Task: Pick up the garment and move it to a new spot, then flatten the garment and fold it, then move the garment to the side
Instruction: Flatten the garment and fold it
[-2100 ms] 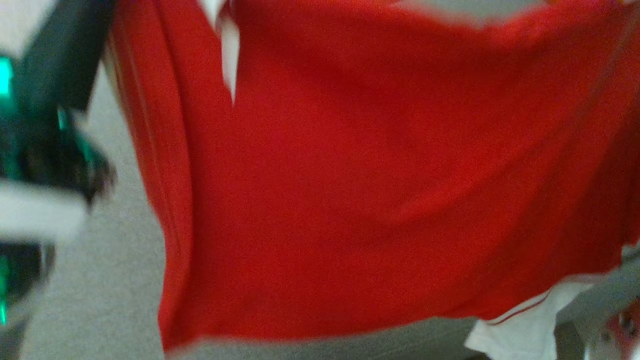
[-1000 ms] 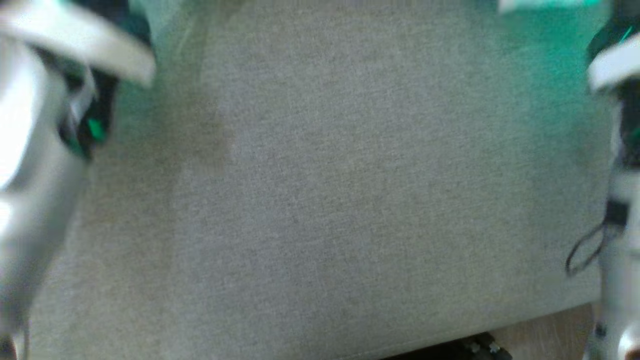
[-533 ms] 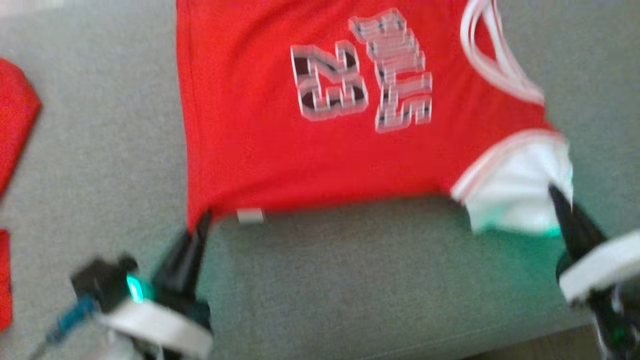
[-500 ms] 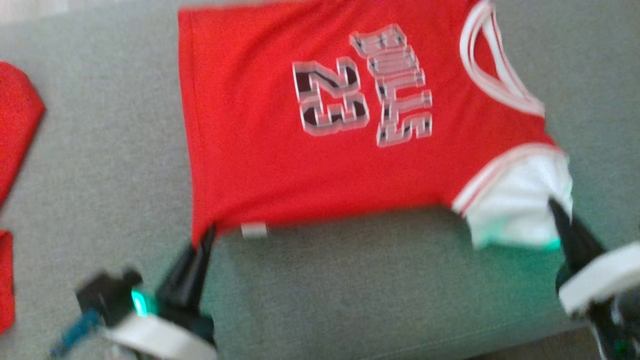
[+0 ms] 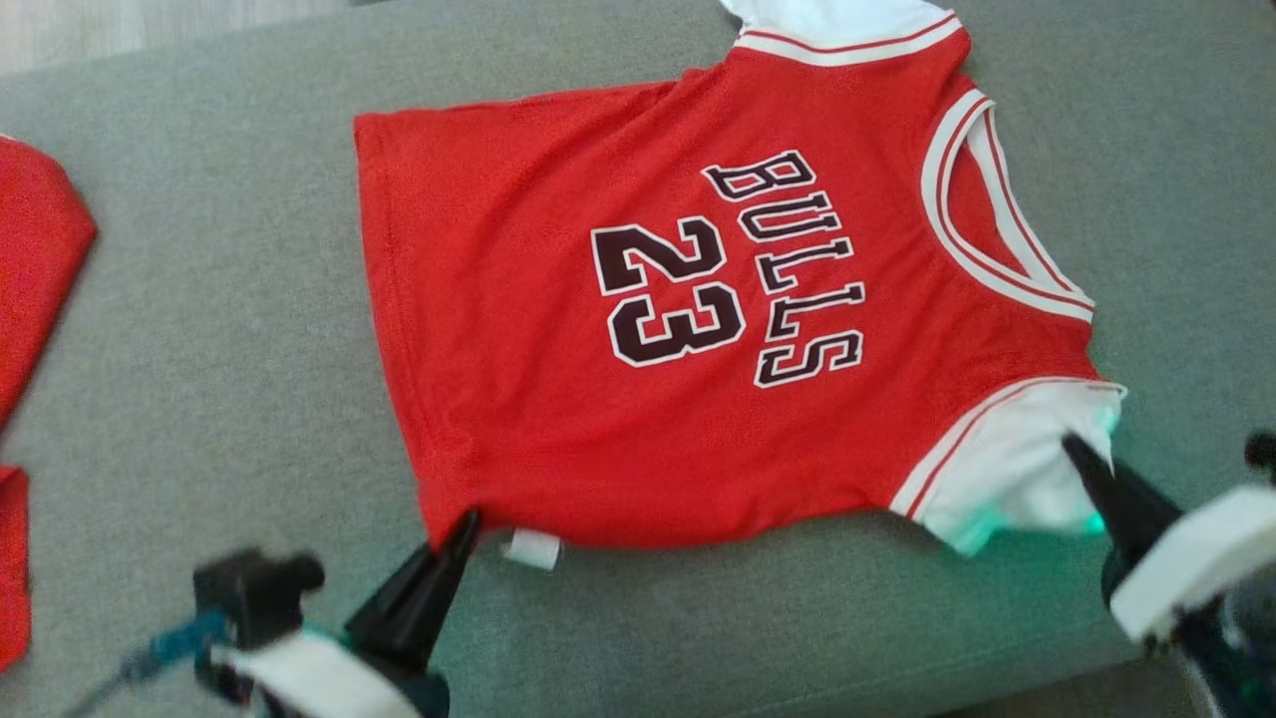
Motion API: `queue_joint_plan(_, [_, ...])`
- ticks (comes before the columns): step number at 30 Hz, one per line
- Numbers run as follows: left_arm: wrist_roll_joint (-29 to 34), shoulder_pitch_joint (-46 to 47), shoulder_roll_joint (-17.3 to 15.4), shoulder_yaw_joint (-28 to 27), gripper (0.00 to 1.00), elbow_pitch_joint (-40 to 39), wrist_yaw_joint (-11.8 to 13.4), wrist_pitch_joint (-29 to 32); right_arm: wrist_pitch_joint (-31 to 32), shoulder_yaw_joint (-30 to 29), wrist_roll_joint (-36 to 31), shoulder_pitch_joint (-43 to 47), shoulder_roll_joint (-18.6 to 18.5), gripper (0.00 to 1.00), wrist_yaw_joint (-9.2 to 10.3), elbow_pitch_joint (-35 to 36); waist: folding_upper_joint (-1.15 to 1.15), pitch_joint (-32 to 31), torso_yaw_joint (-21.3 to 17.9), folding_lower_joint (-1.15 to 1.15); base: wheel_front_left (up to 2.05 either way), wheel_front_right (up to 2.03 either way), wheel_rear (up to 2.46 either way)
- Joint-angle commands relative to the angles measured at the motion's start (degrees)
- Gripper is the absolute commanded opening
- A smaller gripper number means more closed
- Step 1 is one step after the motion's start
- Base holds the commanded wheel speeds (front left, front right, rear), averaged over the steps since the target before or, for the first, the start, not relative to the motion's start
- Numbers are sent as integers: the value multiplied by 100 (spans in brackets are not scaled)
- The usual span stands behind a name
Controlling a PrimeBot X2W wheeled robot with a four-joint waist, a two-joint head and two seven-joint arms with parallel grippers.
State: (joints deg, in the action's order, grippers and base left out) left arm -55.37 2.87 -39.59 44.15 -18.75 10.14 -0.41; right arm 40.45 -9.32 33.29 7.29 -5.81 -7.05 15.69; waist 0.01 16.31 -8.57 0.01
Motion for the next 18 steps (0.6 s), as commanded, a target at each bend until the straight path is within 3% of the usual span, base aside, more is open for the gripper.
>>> queue_joint_plan(1, [-173, 359, -187, -228, 0, -211, -49, 153, 139, 111, 43, -361, -177, 0, -44, 163, -1, 75, -6, -1, 0, 0, 0])
queue_joint_plan(4, [-542, 807, -285, -341, 0, -196, -117, 756, 496, 140, 59, -875, -255, 0, -44, -7, -1, 214, 18, -1, 0, 0, 0])
queue_joint_plan(9, [-1084, 1601, -316, -647, 0, -2, -25, 1543, 891, 153, -36, -1753, -371, 0, -44, -292, -1, 474, 80, -1, 0, 0, 0])
queue_joint_plan(16, [-1227, 2478, -249, -745, 0, 465, 166, 2233, 992, 235, -228, -2760, -466, 0, -44, -782, -1, 810, 139, -1, 0, 0, 0])
queue_joint_plan(17, [-1222, 2551, -223, -749, 5, 550, 216, 2274, 939, 280, -263, -2865, -474, 5, -44, -855, -1, 835, 139, -1, 0, 0, 0])
queue_joint_plan(18, [-1201, 2608, -210, -750, 20, 623, 260, 2301, 847, 328, -288, -2957, -483, 34, -44, -908, -1, 856, 138, -1, 0, 0, 0])
